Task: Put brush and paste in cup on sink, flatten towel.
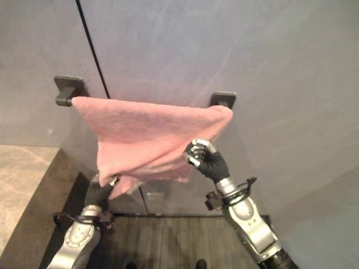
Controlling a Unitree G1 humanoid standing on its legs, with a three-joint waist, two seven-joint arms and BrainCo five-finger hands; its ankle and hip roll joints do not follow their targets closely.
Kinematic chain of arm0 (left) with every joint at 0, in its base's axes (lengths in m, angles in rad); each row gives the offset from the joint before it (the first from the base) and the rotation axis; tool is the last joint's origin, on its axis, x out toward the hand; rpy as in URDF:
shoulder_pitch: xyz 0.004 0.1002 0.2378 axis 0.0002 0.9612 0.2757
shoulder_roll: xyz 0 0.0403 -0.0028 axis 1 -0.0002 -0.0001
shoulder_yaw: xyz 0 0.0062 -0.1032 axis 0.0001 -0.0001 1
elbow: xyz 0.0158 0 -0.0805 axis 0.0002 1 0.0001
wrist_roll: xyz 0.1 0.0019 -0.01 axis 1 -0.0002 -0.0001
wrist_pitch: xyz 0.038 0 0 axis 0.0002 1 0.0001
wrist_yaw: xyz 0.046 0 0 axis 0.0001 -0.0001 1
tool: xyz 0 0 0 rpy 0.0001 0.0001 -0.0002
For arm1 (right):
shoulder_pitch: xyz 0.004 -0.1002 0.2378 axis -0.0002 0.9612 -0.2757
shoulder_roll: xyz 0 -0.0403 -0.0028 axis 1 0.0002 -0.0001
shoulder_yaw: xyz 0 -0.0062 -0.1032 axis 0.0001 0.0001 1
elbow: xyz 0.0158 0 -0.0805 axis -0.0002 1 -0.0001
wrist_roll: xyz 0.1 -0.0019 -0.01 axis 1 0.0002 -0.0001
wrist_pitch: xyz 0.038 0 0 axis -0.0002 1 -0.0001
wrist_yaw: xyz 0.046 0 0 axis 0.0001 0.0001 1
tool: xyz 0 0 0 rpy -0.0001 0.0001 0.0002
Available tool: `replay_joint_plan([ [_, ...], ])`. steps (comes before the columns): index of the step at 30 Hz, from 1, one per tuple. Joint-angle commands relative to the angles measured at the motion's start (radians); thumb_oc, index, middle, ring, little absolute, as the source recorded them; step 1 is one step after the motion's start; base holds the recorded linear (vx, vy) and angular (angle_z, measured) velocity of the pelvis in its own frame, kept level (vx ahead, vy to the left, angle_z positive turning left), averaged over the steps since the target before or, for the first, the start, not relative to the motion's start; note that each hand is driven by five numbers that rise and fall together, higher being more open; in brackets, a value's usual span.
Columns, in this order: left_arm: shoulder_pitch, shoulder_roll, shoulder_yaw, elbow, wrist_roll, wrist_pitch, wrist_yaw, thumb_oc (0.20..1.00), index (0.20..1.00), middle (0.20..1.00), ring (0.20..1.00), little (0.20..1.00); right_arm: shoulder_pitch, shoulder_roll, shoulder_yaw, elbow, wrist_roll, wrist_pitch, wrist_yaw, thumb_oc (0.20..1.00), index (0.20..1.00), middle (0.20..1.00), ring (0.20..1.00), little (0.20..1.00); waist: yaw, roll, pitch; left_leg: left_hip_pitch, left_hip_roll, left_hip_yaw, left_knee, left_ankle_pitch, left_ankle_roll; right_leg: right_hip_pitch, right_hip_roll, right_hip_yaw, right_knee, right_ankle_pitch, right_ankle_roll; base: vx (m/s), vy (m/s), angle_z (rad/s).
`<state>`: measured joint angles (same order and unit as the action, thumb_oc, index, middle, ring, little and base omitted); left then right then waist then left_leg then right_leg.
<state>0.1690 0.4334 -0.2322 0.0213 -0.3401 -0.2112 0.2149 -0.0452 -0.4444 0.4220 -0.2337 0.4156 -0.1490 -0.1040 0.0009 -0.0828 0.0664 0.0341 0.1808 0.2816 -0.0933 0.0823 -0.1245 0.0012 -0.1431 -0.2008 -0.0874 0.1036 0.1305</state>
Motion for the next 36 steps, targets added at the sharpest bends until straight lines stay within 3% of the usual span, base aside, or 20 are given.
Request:
replay_joint_plan([
  [1,-0.037,0.053,-0.04,-0.004,0.02,-0.02,-0.057,0.2,0.2,0.2,0.2,0.2,-0.015,-0.004,-0.039,-0.065,-0.071,-0.023,-0.007,0.2,0.2,0.2,0.2,0.2,0.0,-0.028,-0.016,0.015,0.012,-0.031,0.053,-0.063,0.019,0.003,-0.086,-0.005,0.046,-0.029,0.069,0.0,0.0,0.0],
  [5,-0.03,0.052,-0.053,-0.047,-0.042,-0.014,-0.096,0.2,0.2,0.2,0.2,0.2,0.021,-0.014,-0.054,-0.097,-0.027,-0.039,0.01,0.2,0.2,0.2,0.2,0.2,-0.011,-0.022,-0.026,0.024,0.012,-0.019,0.044,-0.061,0.018,-0.002,-0.084,0.006,0.042,-0.025,0.072,0.0,0.016,-0.04],
  [9,-0.028,0.047,-0.076,0.013,-0.014,0.007,-0.121,0.536,0.536,0.536,0.536,0.536,0.07,-0.012,-0.056,-0.049,-0.024,-0.015,0.036,0.2,0.2,0.2,0.2,0.2,-0.027,-0.015,-0.037,0.037,0.012,-0.002,0.02,-0.053,0.015,-0.005,-0.085,0.014,0.028,-0.014,0.075,-0.01,0.01,-0.12],
  [10,-0.034,0.034,-0.072,0.125,0.157,0.061,-0.053,1.0,1.0,1.0,1.0,1.0,0.068,0.006,-0.039,-0.004,-0.012,-0.009,0.03,0.2,0.2,0.2,0.2,0.2,-0.032,-0.008,-0.034,0.04,0.01,0.004,0.014,-0.051,0.015,-0.009,-0.086,0.024,0.016,-0.002,0.076,-0.05,0.018,-0.21],
  [11,-0.035,0.045,-0.074,0.112,0.185,0.07,-0.054,1.0,1.0,1.0,1.0,1.0,0.059,0.005,-0.034,-0.002,-0.005,-0.004,0.031,0.501,0.501,0.501,0.501,0.501,-0.033,-0.005,-0.032,0.037,0.009,0.005,0.012,-0.051,0.015,-0.014,-0.088,0.029,0.01,0.007,0.077,-0.05,0.019,-0.17],
  [12,-0.034,0.045,-0.073,0.11,0.186,0.071,-0.053,1.0,1.0,1.0,1.0,1.0,0.058,0.005,-0.034,-0.002,-0.005,-0.004,0.031,1.0,1.0,1.0,1.0,1.0,-0.033,-0.006,-0.033,0.036,0.009,0.006,0.013,-0.051,0.015,-0.015,-0.088,0.03,0.01,0.007,0.077,-0.06,0.026,-0.08],
  [16,0.008,0.043,-0.067,0.208,0.307,0.176,-0.141,1.0,1.0,1.0,1.0,1.0,0.032,-0.011,-0.032,0.104,-0.114,0.061,0.029,1.0,1.0,1.0,1.0,1.0,-0.044,0.008,-0.025,0.037,0.003,0.046,0.009,-0.05,0.019,-0.057,-0.092,0.079,0.0,0.034,0.085,-0.04,0.024,-0.29],
  [21,0.006,0.048,-0.051,0.317,0.403,0.205,-0.179,1.0,1.0,1.0,1.0,1.0,0.062,0.022,-0.057,0.247,-0.155,0.1,0.04,1.0,1.0,1.0,1.0,1.0,-0.055,0.01,-0.033,0.045,0.005,0.054,0.006,-0.053,0.018,-0.053,-0.093,0.081,0.0,0.033,0.085,0.03,0.016,-0.11],
  [22,-0.007,0.017,-0.045,0.473,0.438,0.224,-0.187,1.0,1.0,1.0,1.0,1.0,0.08,0.043,-0.065,0.416,-0.219,0.119,0.05,1.0,1.0,1.0,1.0,1.0,-0.063,0.015,-0.038,0.052,0.003,0.053,0.006,-0.058,0.018,-0.044,-0.091,0.076,0.0,0.029,0.085,0.03,0.015,0.0],
  [24,-0.045,-0.011,-0.041,0.599,0.476,0.226,-0.156,1.0,1.0,1.0,1.0,1.0,0.058,0.057,-0.05,0.581,-0.322,0.117,0.036,1.0,1.0,1.0,1.0,1.0,-0.065,0.017,-0.04,0.048,0.002,0.052,0.006,-0.057,0.017,-0.047,-0.091,0.073,0.0,0.032,0.084,0.0,0.0,0.0],
  [25,-0.083,-0.036,-0.047,0.69,0.507,0.229,-0.137,1.0,1.0,1.0,1.0,1.0,0.026,0.084,-0.032,0.757,-0.398,0.136,0.025,1.0,1.0,1.0,1.0,1.0,-0.061,0.019,-0.043,0.049,0.003,0.047,0.006,-0.06,0.015,-0.041,-0.091,0.069,0.0,0.029,0.084,0.0,0.0,0.0],
  [26,-0.086,-0.037,-0.046,0.694,0.507,0.227,-0.136,1.0,1.0,1.0,1.0,1.0,0.021,0.087,-0.032,0.762,-0.399,0.133,0.024,1.0,1.0,1.0,1.0,1.0,-0.062,0.018,-0.042,0.046,0.003,0.047,0.006,-0.057,0.015,-0.045,-0.091,0.07,0.0,0.031,0.083,0.02,-0.004,0.04],
  [27,-0.145,-0.078,-0.067,0.86,0.542,0.224,-0.103,1.0,1.0,1.0,1.0,1.0,-0.034,0.145,-0.037,1.045,-0.397,0.156,0.005,1.0,1.0,1.0,1.0,1.0,-0.057,0.02,-0.045,0.044,0.005,0.038,0.006,-0.058,0.013,-0.038,-0.092,0.063,0.0,0.028,0.082,0.0,-0.004,0.04],
  [30,-0.189,-0.1,-0.062,0.99,0.525,0.214,-0.082,1.0,1.0,1.0,1.0,1.0,-0.055,0.166,-0.072,1.194,-0.35,0.145,-0.013,1.0,1.0,1.0,1.0,1.0,-0.055,0.023,-0.047,0.034,0.003,0.029,0.006,-0.053,0.012,-0.041,-0.094,0.057,0.0,0.031,0.08,0.0,0.013,0.07],
  [31,-0.202,-0.125,-0.062,1.063,0.5,0.201,-0.086,1.0,1.0,1.0,1.0,1.0,-0.052,0.196,-0.122,1.353,-0.287,0.142,0.007,1.0,1.0,1.0,1.0,1.0,-0.056,0.029,-0.046,0.035,0.002,0.026,0.006,-0.054,0.011,-0.035,-0.095,0.052,0.0,0.03,0.081,0.0,0.0,0.0],
  [35,-0.229,-0.147,-0.053,1.189,0.479,0.188,-0.105,1.0,1.0,1.0,1.0,1.0,-0.035,0.214,-0.177,1.489,-0.235,0.146,0.063,1.0,1.0,1.0,1.0,1.0,-0.059,0.034,-0.054,0.03,0.001,0.022,0.006,-0.054,0.009,-0.035,-0.097,0.048,0.0,0.029,0.08,0.02,0.027,0.05],
  [36,-0.238,-0.161,-0.04,1.247,0.468,0.191,-0.122,1.0,1.0,1.0,1.0,1.0,-0.025,0.216,-0.258,1.573,-0.138,0.158,0.093,1.0,1.0,1.0,1.0,1.0,-0.065,0.039,-0.056,0.035,0.001,0.022,0.006,-0.058,0.008,-0.029,-0.099,0.047,0.0,0.027,0.081,0.02,0.034,0.04],
])
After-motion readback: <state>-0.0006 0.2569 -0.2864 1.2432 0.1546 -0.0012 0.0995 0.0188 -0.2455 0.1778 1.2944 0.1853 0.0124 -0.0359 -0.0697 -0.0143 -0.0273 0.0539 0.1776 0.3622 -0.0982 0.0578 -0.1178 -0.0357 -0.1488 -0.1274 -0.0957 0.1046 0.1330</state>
